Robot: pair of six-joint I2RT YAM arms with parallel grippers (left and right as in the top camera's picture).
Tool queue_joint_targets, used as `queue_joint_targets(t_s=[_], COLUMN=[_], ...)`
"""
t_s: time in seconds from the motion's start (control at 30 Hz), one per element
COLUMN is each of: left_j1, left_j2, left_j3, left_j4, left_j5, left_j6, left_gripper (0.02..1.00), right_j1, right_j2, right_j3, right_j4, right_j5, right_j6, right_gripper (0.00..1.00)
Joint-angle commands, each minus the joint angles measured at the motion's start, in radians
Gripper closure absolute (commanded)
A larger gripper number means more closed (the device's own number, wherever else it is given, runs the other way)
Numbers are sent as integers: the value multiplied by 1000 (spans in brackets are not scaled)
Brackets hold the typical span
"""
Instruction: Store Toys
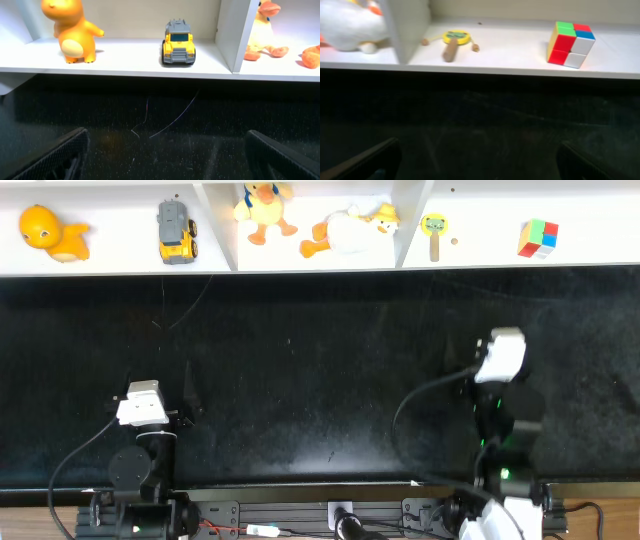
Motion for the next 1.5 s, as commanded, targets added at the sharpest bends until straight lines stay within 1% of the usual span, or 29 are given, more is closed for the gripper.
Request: queue_joint_targets(t_s=[0.03,0.1,0.2,0.33,0.57,0.6,0.67,0.7,0.8,0.87,1.5], left_j1=[-8,-8,-8,-8,-8,-8,-8,-8,-8,-8,-8], left_j2=[-12,-12,-12,-12,-12,-12,-12,-12,-12,-12,-12], left_j3=[-1,-1,-1,-1,-1,-1,-1,-1,-1,-1,-1], left_j4=[-3,-3,-3,-3,-3,-3,-3,-3,-3,-3,-3], left_j5=[9,9,9,9,9,9,9,9,9,9,9], left_j6=[-15,-15,-15,-15,-15,-15,-15,-15,-15,-15,-15], left_gripper=[20,20,20,20,23,20,20,20,20,20,20], right_j1=[64,89,98,94,80,78,72,71,71,69,69], right_j2=[-194,-261,-344,-447,-587,-579,-582,-582,-582,-581,-581], right_j3=[-73,-77,-79,-100,-103,-106,-122,-140,-209,-206,-205], right_j4=[-68,-168,-308,-401,-385,-360,-314,-261,-102,-107,-107], right_j5=[63,64,64,69,82,82,79,79,93,82,86], right_j6=[49,31,31,-2,-28,-43,-110,-163,-245,-244,-234], right_gripper=[7,5,5,5,5,5,7,3,5,5,7])
